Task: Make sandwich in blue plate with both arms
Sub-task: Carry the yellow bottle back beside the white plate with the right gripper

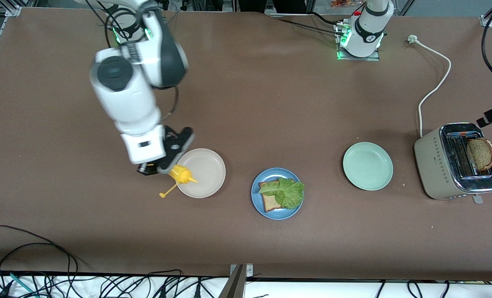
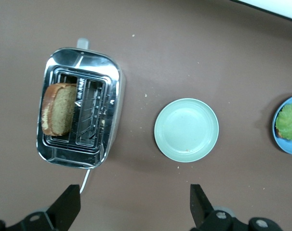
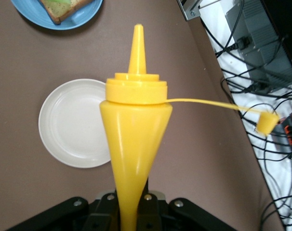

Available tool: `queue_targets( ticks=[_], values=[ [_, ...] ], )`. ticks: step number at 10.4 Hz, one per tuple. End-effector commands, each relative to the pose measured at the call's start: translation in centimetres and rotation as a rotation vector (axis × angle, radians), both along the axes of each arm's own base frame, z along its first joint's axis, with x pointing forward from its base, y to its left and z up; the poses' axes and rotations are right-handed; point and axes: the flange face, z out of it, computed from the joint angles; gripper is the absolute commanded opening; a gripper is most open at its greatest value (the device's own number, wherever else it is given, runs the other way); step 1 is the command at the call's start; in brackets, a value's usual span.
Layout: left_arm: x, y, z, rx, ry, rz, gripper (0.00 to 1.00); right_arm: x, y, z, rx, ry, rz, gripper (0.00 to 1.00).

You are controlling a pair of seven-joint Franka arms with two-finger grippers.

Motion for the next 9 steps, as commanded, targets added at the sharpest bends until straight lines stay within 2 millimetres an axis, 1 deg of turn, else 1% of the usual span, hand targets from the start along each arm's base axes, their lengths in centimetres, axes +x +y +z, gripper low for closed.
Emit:
queue_targets(
  ticks=[1, 2, 3, 5, 6, 7, 8, 9],
  values=[
    [1.6, 2.4, -2.5, -0.007, 0.021, 0.015, 1.0, -0.8, -10.4, 0.4, 0.243, 0.103, 0.064, 0.0],
    [1.6, 2.8, -2.9, 0.021, 0.032, 0.013, 1.0, -0.5, -13.2, -0.2, 0.308, 0.112, 0.109, 0.0],
    [1.9, 3.3, -4.0, 0.048, 0.058, 0.012, 1.0, -0.1, -16.5, -1.1, 0.406, 0.125, 0.144, 0.0],
    [3.0, 4.3, -7.6, 0.109, 0.121, -0.005, 1.0, 0.3, -22.7, -3.9, 0.606, 0.151, 0.218, 0.0],
    [3.6, 4.7, -9.0, 0.119, 0.128, -0.037, 1.0, 0.3, -26.0, -5.7, 0.682, 0.164, 0.24, 0.0],
    [4.0, 5.4, -10.0, 0.118, 0.123, -0.082, 1.0, 0.1, -28.7, -7.8, 0.769, 0.175, 0.28, 0.0],
    [4.5, 5.9, -11.2, 0.117, 0.121, -0.091, 1.0, -0.1, -31.1, -10.2, 0.834, 0.171, 0.324, 0.0],
    [4.5, 7.3, -12.6, 0.113, 0.128, -0.075, 1.0, -0.4, -32.9, -12.6, 0.906, 0.163, 0.372, 0.0]
  ],
)
